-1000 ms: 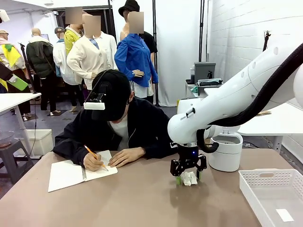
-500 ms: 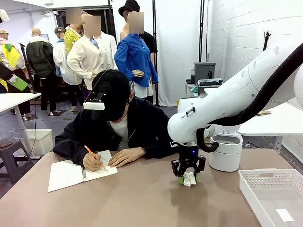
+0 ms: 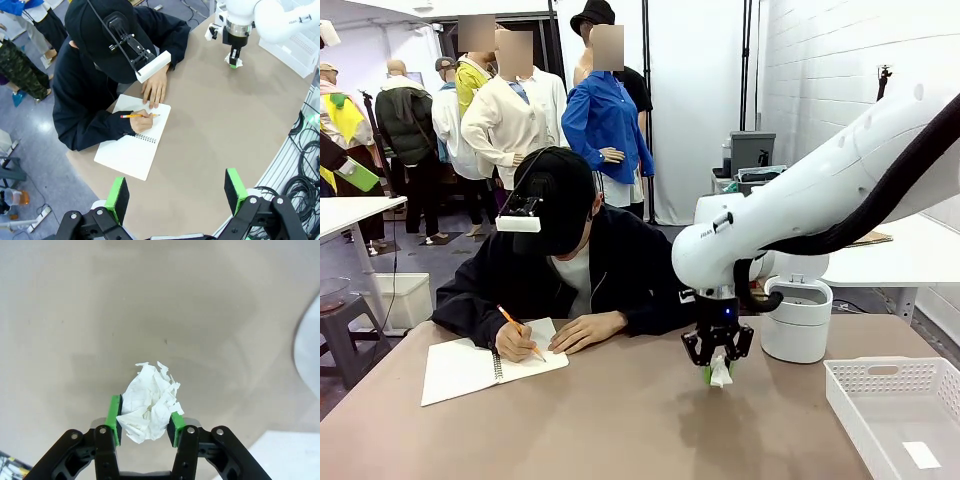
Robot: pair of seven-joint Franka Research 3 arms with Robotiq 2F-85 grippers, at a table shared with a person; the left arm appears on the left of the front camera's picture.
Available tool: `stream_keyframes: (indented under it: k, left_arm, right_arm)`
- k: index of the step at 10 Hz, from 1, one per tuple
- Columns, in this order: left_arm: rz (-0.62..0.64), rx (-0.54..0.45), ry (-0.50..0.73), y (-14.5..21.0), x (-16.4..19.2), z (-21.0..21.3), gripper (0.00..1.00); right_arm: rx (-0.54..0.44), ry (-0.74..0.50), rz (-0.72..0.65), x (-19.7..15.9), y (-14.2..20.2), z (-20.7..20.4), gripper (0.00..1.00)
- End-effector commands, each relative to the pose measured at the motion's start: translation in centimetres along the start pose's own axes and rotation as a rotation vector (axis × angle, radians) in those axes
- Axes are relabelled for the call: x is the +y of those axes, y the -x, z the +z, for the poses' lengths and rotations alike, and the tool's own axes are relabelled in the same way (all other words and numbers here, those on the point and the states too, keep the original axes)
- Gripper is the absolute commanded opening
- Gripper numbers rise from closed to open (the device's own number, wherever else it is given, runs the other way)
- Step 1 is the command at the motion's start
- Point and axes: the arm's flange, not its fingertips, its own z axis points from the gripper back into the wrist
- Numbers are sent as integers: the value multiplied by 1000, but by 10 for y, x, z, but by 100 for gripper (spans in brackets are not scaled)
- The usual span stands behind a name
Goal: Sort the paper based on its condition.
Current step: If a person hands you a paper, place it in the Organizing basket , and if it's crumpled, put it in the Trash can.
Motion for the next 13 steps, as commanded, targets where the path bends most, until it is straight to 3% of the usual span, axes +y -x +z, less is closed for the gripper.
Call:
stream_keyframes:
  k: [1, 2, 7, 11, 13]
  left_arm:
    - [3, 2, -7, 0, 1, 1, 100]
    - [3, 2, -7, 0, 1, 1, 100]
    - [3, 2, -7, 0, 1, 1, 100]
    - [3, 2, -7, 0, 1, 1, 100]
    - [3, 2, -7, 0, 1, 1, 100]
  right_arm:
    - [-17, 59, -29, 3, 31, 53, 42]
    - [-12, 90, -44, 5, 44, 81, 42]
    - [-184, 56, 33, -3, 82, 229, 42]
    - [-276, 56, 92, -29, 79, 296, 42]
    - [-305, 96, 100, -50, 61, 306, 42]
